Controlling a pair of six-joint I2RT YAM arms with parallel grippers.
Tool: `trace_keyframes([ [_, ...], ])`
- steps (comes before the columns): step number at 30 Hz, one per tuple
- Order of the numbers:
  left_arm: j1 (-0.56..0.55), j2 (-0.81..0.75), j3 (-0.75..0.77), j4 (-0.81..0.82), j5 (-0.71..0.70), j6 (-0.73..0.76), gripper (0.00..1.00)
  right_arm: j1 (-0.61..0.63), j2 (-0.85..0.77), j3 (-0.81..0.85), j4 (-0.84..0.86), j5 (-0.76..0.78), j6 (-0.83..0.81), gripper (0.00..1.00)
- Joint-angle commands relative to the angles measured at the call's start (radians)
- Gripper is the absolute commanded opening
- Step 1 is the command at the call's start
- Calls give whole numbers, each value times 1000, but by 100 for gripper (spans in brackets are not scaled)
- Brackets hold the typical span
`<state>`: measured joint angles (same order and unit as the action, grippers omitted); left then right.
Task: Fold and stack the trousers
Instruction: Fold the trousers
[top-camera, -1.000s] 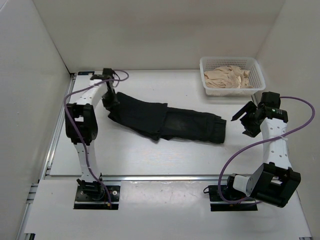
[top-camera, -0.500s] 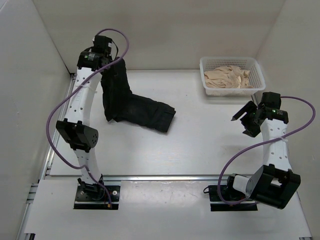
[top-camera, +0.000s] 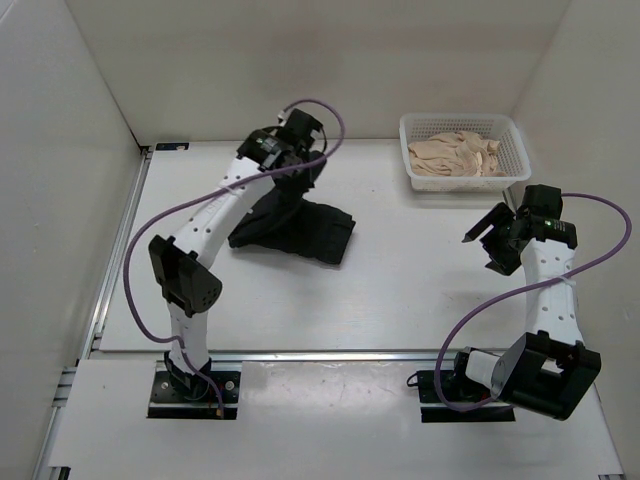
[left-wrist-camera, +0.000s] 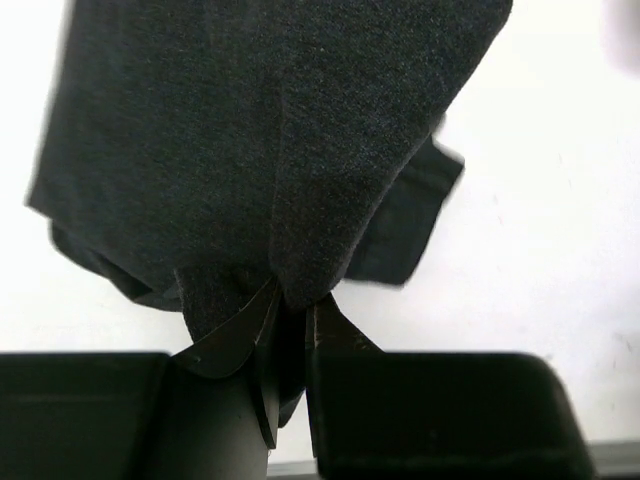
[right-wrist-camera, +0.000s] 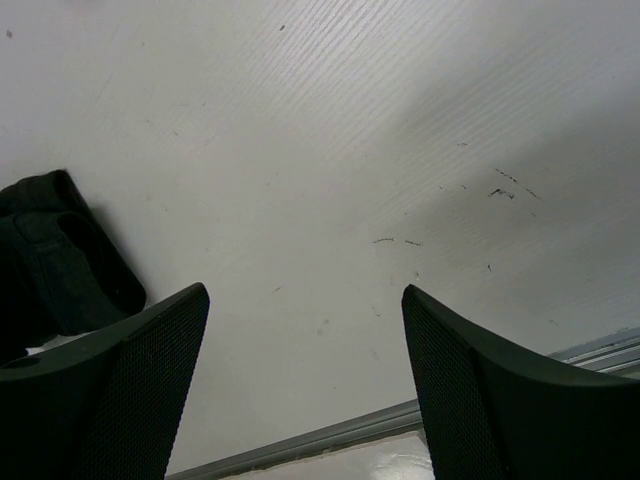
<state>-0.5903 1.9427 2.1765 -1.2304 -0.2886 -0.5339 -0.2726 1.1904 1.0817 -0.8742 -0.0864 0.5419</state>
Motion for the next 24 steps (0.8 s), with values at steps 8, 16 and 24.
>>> trace_keyframes([
  [8,-180,18,-196,97,123,-120,100,6,-22,-20,-5,-18,-25,83],
  [16,-27,-134,-227,69,66,-28,76,218,11,-17,83,-56,-45,76],
  [24,354,-179,-518,225,140,25,73,666,360,207,147,-139,-106,94],
])
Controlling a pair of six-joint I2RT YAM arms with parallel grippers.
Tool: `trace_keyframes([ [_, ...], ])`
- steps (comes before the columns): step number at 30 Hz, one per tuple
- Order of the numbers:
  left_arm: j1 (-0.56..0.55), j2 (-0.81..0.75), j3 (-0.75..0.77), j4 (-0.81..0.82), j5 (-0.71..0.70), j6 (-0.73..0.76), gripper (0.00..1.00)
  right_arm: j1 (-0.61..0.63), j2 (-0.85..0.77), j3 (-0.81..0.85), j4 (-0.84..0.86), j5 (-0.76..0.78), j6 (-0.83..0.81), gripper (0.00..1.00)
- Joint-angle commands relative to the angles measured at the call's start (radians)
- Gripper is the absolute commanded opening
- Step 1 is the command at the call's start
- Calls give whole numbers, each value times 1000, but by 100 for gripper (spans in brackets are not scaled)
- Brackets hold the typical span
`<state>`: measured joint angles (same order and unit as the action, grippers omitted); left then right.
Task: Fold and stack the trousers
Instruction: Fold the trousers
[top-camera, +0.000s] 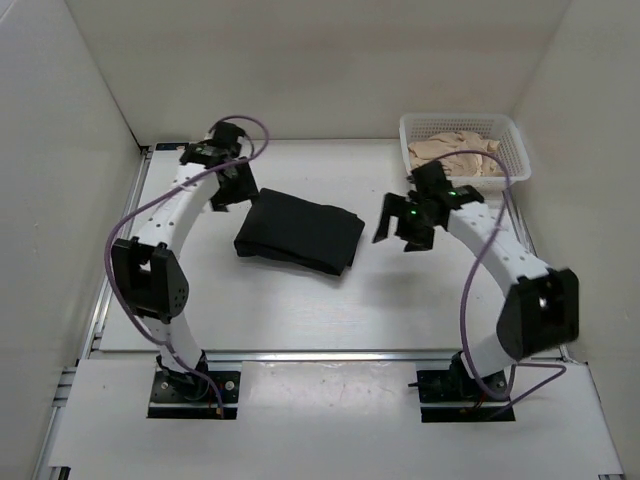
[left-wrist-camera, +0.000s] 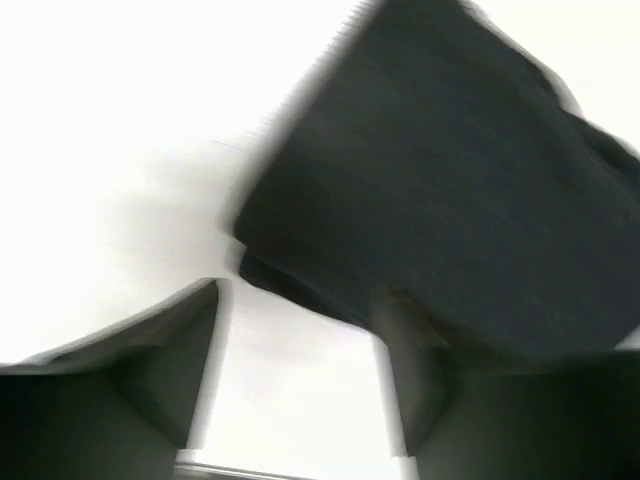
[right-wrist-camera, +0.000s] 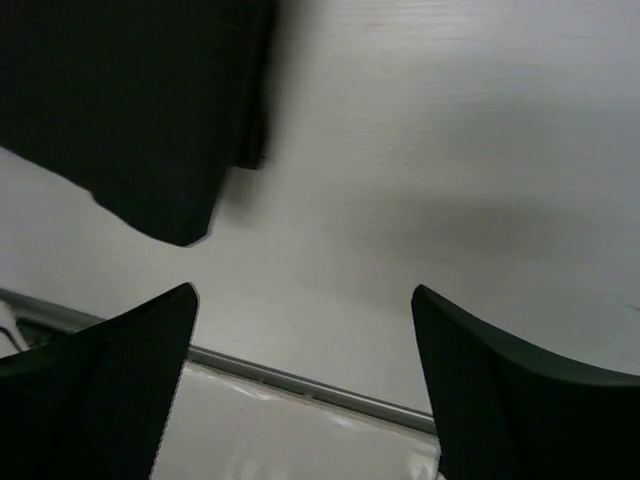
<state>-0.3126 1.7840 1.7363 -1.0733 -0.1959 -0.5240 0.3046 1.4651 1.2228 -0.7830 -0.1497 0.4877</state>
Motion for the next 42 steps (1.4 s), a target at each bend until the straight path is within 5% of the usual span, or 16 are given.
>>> trace_keyframes([
  [1,128,-3,-107,94,102,15,83,102,160,84,71,-99,-52,99],
  [4,173,60,-187,165,157,15,87,111,309,150,143,-217,-52,100],
  [9,173,152,-216,184,197,24,63,111,492,265,182,-274,-52,88],
  [11,164,152,-257,193,207,24,50,111,547,290,182,-274,-63,72],
  [12,164,141,-273,202,207,24,35,111,572,309,192,-274,-63,63],
  [13,164,141,-302,202,207,24,26,111,583,323,192,-262,-63,38],
  [15,164,101,-343,202,207,24,10,111,621,378,173,-208,-63,5],
  [19,164,-20,-471,202,187,-4,10,91,655,440,151,-168,-51,0],
  [20,164,-47,-507,202,187,-4,14,91,655,440,134,-140,-41,11],
  [22,164,-133,-520,190,202,22,38,91,632,452,108,-110,-41,46],
  [23,152,-165,-520,190,202,44,76,91,576,440,97,-90,-41,84],
  [24,152,-199,-520,170,202,44,94,91,540,428,97,-56,-41,92],
  [25,152,-259,-505,155,184,59,100,102,502,405,87,26,-41,99],
  [34,152,-447,-180,-8,-45,101,100,101,-61,222,-1,532,-32,100],
  [42,152,-655,-176,50,-135,81,100,28,-360,78,-74,711,-40,100],
])
